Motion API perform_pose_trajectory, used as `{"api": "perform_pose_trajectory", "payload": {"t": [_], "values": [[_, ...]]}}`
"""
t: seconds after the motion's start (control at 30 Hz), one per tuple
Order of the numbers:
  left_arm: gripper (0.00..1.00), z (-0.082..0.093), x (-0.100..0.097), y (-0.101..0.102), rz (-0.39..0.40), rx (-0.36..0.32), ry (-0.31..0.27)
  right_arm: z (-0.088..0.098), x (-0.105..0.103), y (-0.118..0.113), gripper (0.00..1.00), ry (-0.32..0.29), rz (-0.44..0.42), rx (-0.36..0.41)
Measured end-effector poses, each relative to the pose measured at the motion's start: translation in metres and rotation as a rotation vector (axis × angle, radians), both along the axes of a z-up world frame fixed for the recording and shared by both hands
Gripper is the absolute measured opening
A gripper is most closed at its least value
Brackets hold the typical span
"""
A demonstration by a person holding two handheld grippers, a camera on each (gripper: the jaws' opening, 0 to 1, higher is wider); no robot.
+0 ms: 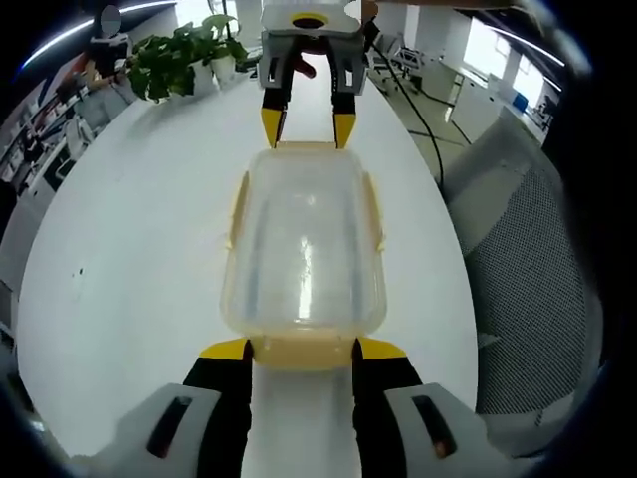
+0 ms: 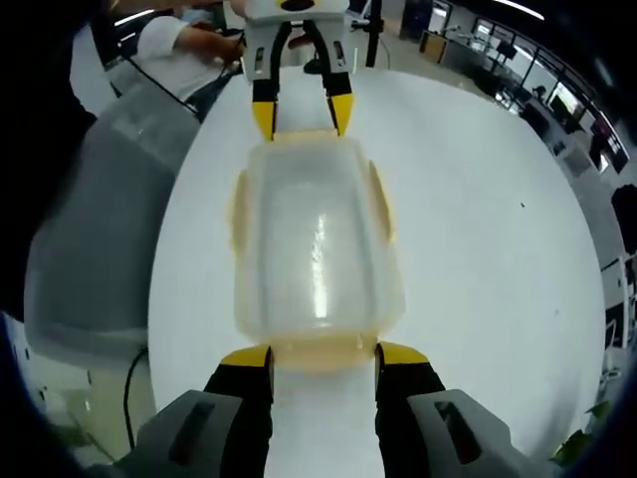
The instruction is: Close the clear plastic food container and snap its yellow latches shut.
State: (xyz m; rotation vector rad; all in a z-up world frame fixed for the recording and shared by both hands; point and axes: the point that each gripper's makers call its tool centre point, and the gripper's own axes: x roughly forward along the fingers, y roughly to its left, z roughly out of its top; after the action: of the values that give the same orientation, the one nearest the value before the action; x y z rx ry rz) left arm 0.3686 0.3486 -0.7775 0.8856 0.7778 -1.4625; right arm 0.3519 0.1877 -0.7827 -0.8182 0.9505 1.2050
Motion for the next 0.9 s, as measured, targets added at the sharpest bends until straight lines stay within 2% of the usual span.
{"api": "perform_pose_trajectory", "payload": {"t": [0.37,0.77,0.87,0.9], "values": [[0.39,-0.0040,0.0001,0.0017,-0.020,0.002,-0.026,-0.0040,-0.0018,-0.0020,0.40,0.011,-0.034,0.011],[0.39,-0.0056,-0.0012,0.0020,-0.011,0.007,-0.018,-0.0030,-0.0011,-0.0051,0.40,0.012,-0.042,0.005],[0.39,-0.0034,-0.0038,0.0010,0.018,-0.011,0.012,0.0011,-0.0011,-0.0044,0.40,0.027,-0.070,0.026],[0.39,-0.0024,-0.0012,0.0025,0.021,-0.011,0.005,0.0036,-0.0009,-0.0036,0.40,0.028,-0.080,0.034]]}}
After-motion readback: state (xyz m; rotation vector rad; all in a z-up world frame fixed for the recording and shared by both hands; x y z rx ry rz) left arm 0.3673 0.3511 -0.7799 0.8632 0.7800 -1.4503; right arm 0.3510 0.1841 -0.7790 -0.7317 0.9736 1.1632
